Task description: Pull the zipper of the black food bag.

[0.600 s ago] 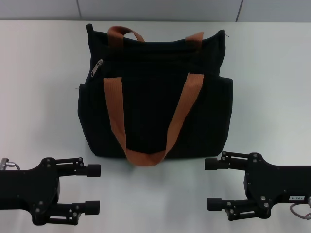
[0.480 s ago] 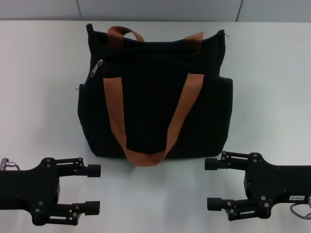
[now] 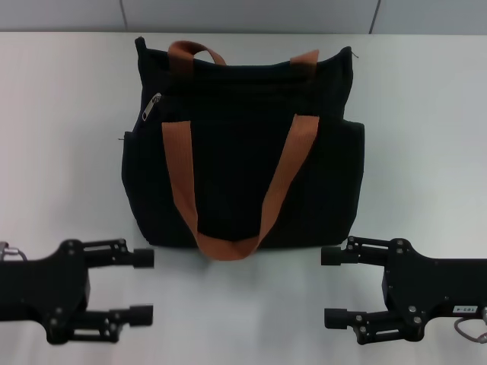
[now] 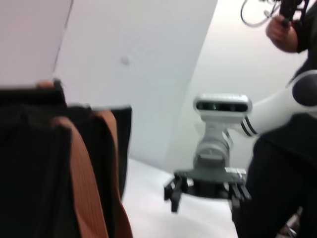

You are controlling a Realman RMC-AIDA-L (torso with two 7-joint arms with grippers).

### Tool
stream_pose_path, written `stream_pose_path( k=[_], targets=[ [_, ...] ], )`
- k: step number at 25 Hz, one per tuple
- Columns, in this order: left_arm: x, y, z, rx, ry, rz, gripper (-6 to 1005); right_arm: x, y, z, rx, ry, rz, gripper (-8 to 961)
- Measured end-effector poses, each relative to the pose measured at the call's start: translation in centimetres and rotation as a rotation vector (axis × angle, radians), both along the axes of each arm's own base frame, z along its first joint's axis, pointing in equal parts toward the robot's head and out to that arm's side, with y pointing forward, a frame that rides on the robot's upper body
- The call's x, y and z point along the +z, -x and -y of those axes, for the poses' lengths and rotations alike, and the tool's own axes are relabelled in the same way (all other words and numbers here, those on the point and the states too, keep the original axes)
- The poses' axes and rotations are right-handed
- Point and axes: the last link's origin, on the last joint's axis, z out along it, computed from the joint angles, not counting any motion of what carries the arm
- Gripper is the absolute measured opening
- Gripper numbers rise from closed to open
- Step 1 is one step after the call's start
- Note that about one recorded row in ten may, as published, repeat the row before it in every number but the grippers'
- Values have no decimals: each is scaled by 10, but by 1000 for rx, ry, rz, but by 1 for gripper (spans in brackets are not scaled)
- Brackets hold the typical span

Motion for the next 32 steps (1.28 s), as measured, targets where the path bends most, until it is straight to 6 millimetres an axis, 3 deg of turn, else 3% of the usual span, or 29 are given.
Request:
stream_pose_path(
  k=[7, 15, 24, 28, 31, 32],
  targets=[
    [14, -9, -13, 0, -177, 114, 751, 0, 0, -1, -2, -4, -1, 814],
    [44, -13, -33, 71, -445, 257, 750, 1, -1, 0, -9, -3, 0, 814],
    [58, -2, -70, 92, -465, 42, 749, 2, -2, 1, -12, -4, 1, 814],
    [58, -2, -70, 92, -465, 42, 748, 2, -3, 1, -12, -5, 3, 814],
    [57, -4, -75, 83, -462, 9, 747, 2, -3, 1, -13, -5, 3, 814],
    [40, -5, -91, 88, -436, -91, 747, 2, -3, 1, -13, -5, 4, 814]
  ],
)
